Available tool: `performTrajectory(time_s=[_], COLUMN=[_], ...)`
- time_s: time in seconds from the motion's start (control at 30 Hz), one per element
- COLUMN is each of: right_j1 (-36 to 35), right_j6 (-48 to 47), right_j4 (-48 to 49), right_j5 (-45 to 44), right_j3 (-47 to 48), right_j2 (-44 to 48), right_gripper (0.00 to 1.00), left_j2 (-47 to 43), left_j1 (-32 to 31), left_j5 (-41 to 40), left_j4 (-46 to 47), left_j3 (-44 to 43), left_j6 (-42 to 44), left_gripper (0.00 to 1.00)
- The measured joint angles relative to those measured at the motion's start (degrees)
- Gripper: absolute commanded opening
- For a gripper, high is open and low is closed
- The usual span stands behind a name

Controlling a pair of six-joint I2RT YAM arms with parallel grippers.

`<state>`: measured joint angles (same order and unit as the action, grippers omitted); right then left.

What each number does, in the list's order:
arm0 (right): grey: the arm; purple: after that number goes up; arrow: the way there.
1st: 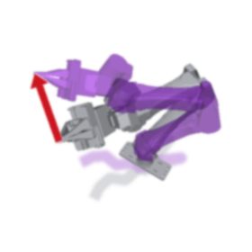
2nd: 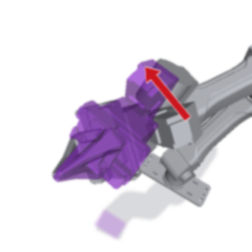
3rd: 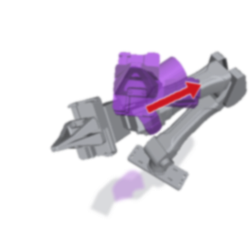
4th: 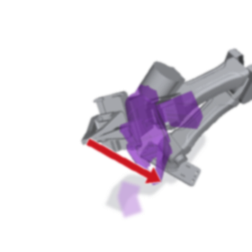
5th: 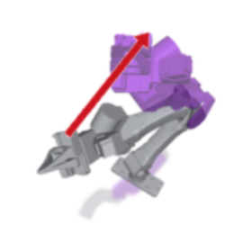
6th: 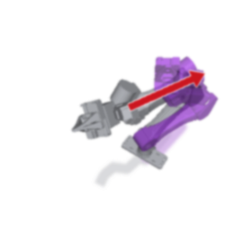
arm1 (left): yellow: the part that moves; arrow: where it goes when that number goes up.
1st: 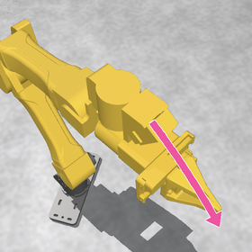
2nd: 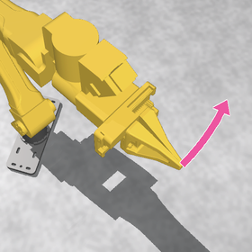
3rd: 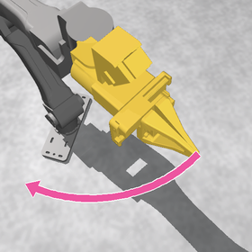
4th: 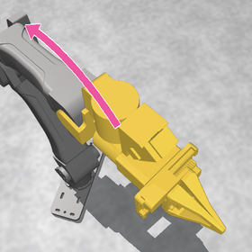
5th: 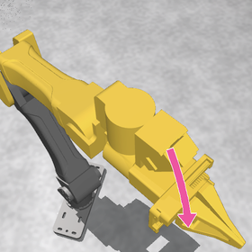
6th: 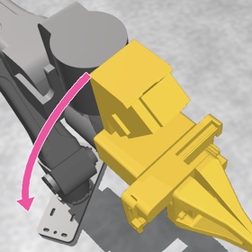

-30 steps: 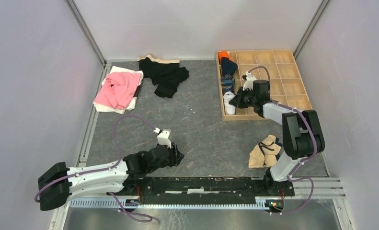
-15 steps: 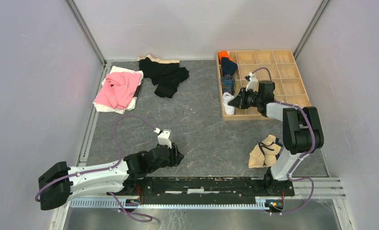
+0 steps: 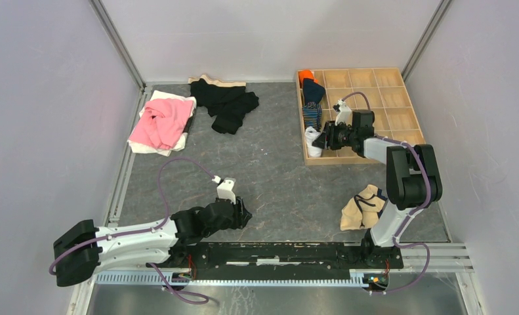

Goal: Roll the underwear
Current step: Place the underwear in the storage box.

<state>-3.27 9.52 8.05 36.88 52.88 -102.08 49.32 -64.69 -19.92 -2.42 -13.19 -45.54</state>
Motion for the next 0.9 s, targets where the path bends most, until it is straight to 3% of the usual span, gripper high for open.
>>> performTrajectory(time_s=[0.17,0.27,0.47,0.9], right_j1=[0.0,-0.04,-0.04,-0.07], right_j6=[-0.57,-0.85,-1.53,-2.1], right_j4=[-0.42,-1.33,-2.97,-4.44], right_j5=[-1.2,-2.21,-3.82,-8.57], right_j3=[0.0,0.0,0.0,0.04], right_j2=[0.57,1.75,4.76,6.14], right_gripper=[0.55,0.64,0.7,0.63], left_j2=[0.63,1.07,1.2,1.2], left_j1=[0.0,0.0,0.0,0.0], left_j5=[0.81,1.01,1.01,1.01], left_j4=[0.02,0.0,0.0,0.02], left_j3=[0.0,-0.02,-0.02,-0.02], left_j6=[0.0,0.0,0.0,0.0], left_gripper=[0.49,0.49,0.49,0.49])
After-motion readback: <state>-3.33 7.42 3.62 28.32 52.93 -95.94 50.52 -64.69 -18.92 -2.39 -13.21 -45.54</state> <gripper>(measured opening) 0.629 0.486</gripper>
